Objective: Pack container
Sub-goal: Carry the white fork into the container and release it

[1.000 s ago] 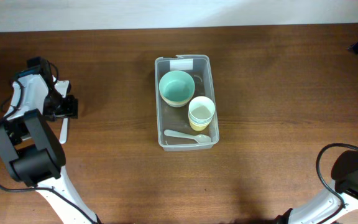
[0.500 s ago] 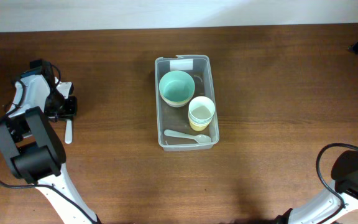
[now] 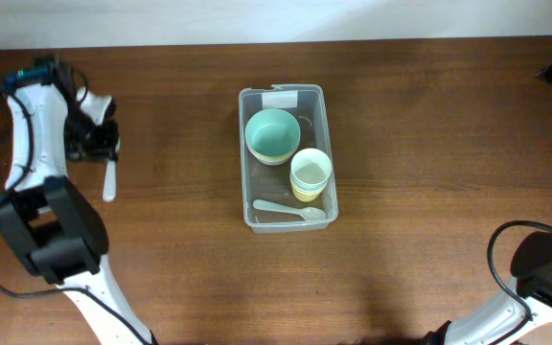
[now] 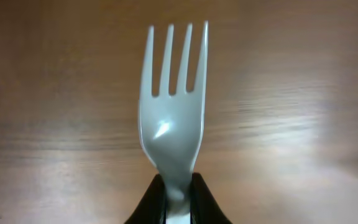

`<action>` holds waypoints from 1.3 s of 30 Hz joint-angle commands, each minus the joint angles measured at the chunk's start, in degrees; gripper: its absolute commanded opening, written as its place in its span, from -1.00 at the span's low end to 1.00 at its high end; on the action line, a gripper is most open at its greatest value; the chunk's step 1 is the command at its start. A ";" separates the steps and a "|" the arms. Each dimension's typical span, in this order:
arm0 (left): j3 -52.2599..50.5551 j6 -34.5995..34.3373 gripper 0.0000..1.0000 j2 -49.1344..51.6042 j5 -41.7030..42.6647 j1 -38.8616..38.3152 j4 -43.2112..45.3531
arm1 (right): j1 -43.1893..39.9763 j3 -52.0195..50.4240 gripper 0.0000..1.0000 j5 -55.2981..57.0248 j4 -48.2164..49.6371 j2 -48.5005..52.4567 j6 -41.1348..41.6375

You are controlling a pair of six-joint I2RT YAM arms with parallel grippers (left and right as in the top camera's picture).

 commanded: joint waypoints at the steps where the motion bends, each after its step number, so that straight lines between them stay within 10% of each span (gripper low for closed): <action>1: 4.94 5.84 -0.98 -12.02 6.03 -9.29 -1.66 | -0.15 0.13 0.98 0.11 0.17 0.20 -0.13; 16: -1.05 32.68 -0.98 -18.53 3.63 -50.56 -1.88 | -0.15 0.13 0.98 0.11 0.17 0.20 -0.13; 22: -7.69 44.00 -0.97 -15.96 3.48 -53.75 -0.55 | -0.15 0.13 0.98 0.11 0.17 0.20 -0.13; 38: -16.90 46.77 -0.57 -7.91 -3.13 -53.51 10.16 | -0.15 0.13 0.98 0.11 0.17 0.20 -0.13; 39: -16.79 46.03 1.00 -8.15 -4.11 -53.51 10.14 | -0.15 0.13 0.97 0.11 0.17 0.20 -0.13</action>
